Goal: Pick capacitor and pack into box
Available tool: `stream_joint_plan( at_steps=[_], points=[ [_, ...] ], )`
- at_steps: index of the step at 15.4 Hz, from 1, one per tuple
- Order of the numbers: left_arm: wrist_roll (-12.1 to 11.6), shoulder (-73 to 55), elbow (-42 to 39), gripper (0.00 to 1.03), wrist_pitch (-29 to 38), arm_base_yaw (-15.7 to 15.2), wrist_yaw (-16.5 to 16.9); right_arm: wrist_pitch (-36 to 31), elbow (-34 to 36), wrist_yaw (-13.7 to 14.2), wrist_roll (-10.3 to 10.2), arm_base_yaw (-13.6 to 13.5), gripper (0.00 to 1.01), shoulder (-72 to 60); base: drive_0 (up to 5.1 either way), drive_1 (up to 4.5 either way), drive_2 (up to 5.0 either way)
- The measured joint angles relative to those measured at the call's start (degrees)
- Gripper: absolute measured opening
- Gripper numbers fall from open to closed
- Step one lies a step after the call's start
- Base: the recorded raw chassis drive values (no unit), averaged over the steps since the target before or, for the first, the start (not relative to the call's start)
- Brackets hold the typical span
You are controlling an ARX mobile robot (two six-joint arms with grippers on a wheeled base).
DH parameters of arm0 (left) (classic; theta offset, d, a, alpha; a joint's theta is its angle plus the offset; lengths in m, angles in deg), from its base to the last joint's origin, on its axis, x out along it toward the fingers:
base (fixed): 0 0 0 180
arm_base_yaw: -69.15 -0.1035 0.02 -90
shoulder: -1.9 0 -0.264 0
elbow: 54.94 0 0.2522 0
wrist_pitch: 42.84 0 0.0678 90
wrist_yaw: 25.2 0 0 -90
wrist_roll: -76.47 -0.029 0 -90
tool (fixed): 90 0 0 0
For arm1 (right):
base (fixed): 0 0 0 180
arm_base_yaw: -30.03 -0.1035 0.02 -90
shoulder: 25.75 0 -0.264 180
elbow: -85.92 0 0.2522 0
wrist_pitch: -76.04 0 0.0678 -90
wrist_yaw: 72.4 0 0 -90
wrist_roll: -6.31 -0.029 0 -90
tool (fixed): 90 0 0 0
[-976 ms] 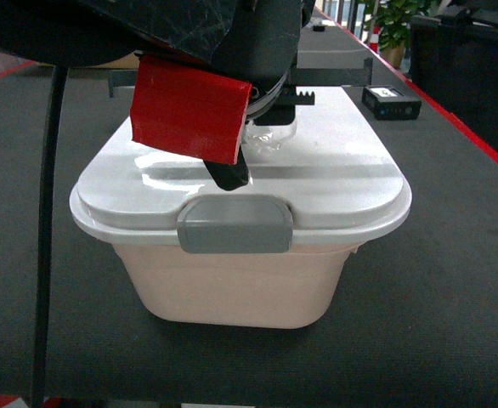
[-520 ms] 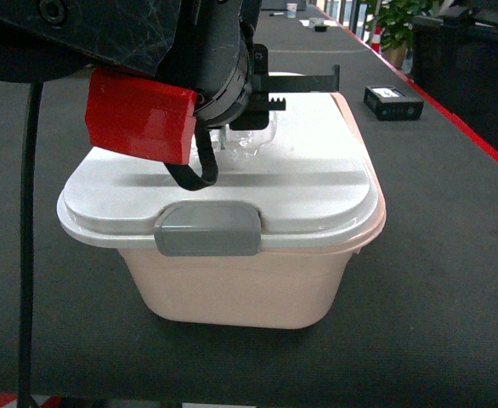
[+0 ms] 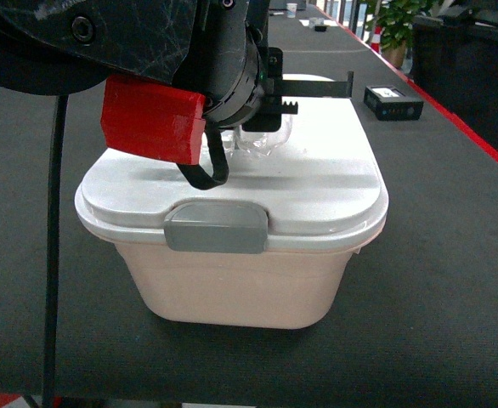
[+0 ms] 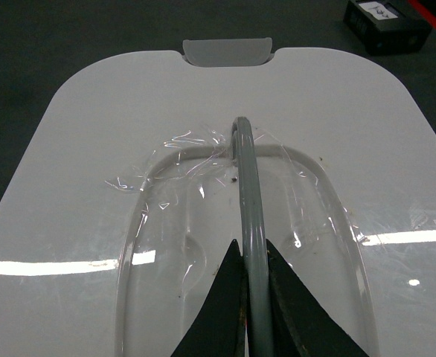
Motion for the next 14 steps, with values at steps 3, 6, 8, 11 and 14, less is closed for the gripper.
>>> stream_joint_plan(
  at_steps=[3,6,8,11,14],
  points=[
    [-0.4,-0.2,0.2,0.02,-0.5,0.0,0.1,0.0,0.0,0.0,0.0,0.0,0.98,0.0,0.0,0.0,0.0],
    [-0.4,-0.1,0.0,0.21,0.8,0.0,0.0,0.0,0.0,0.0,0.0,0.0,0.98,0.0,0.0,0.0,0.0],
    [-0.5,1.0,-0.7,0.42,1.3,0.0,-0.7,0.0,0.0,0.0,0.0,0.0,0.98,0.0,0.0,0.0,0.0],
    [-1.1,7.0,-2.4,0.75,3.8,-0.2,-1.6,0.0,0.0,0.0,0.0,0.0,0.98,0.0,0.0,0.0,0.0],
    [-2.8,16.7,-7.4,0.98,8.2,-1.0,-2.1,0.0,0.0,0.0,0.0,0.0,0.98,0.0,0.0,0.0,0.0]
  ],
)
